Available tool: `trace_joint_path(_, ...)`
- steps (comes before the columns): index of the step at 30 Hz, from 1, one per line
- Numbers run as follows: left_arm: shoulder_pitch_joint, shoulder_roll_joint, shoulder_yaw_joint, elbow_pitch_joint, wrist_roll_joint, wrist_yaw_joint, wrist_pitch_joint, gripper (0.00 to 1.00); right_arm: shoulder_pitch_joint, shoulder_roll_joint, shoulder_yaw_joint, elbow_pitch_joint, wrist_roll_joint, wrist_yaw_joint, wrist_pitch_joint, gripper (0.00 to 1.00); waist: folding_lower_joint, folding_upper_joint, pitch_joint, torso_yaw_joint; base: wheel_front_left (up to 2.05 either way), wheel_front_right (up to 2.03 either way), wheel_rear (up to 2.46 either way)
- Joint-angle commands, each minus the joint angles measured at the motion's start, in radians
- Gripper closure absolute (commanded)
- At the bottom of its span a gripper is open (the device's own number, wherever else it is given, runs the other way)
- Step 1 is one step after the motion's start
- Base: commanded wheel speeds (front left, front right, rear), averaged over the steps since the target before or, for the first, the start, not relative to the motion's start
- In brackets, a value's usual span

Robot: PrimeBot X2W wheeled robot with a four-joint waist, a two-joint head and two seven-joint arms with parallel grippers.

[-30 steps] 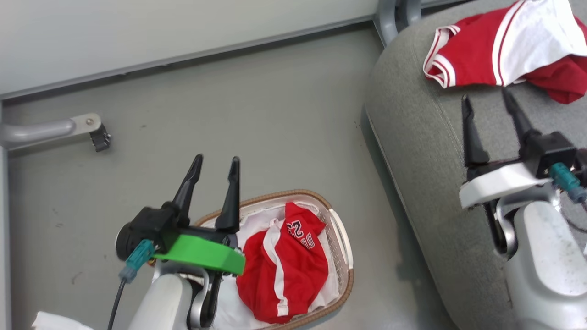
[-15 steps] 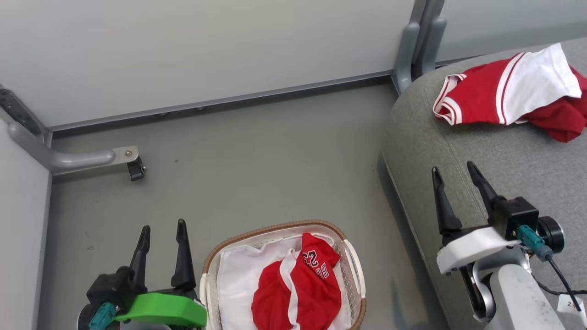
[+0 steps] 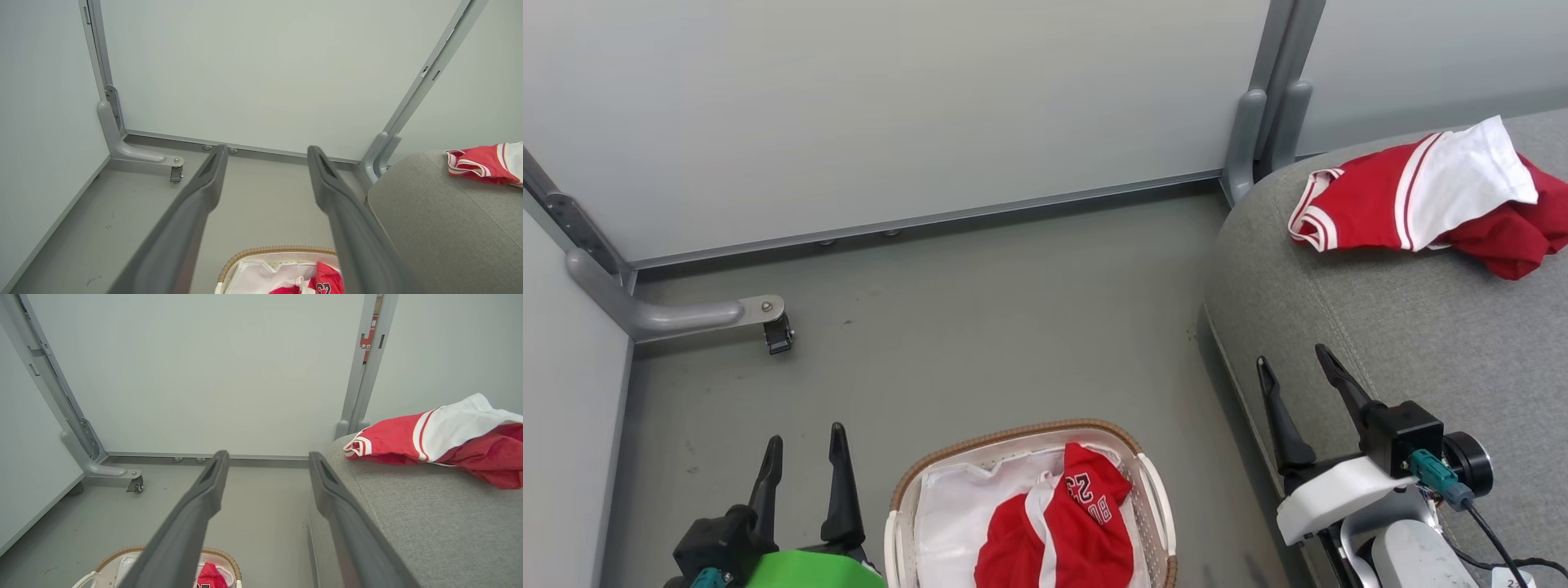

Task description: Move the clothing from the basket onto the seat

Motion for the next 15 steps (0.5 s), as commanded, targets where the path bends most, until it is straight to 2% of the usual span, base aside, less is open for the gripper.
trace_joint_path(1, 0.013, 0.001, 0.001, 0.005, 0.001, 0.004, 0.000, 0.00, 0.014, -0.003, 0.002, -0.002, 0.010, -0.001, -0.001, 0.00, 0.0001, 0.0000, -0.001, -0.001, 0.00, 0.00, 0.00)
trace_joint_path(15, 0.000, 0.001, -0.003, 0.014, -0.002, -0.001, 0.000, 0.00, 0.013, -0.003, 0.005, 0.000, 0.024, -0.001, -0.001, 0.00, 0.0001, 0.0000, 0.001, -0.002, 0.00, 0.00, 0.00)
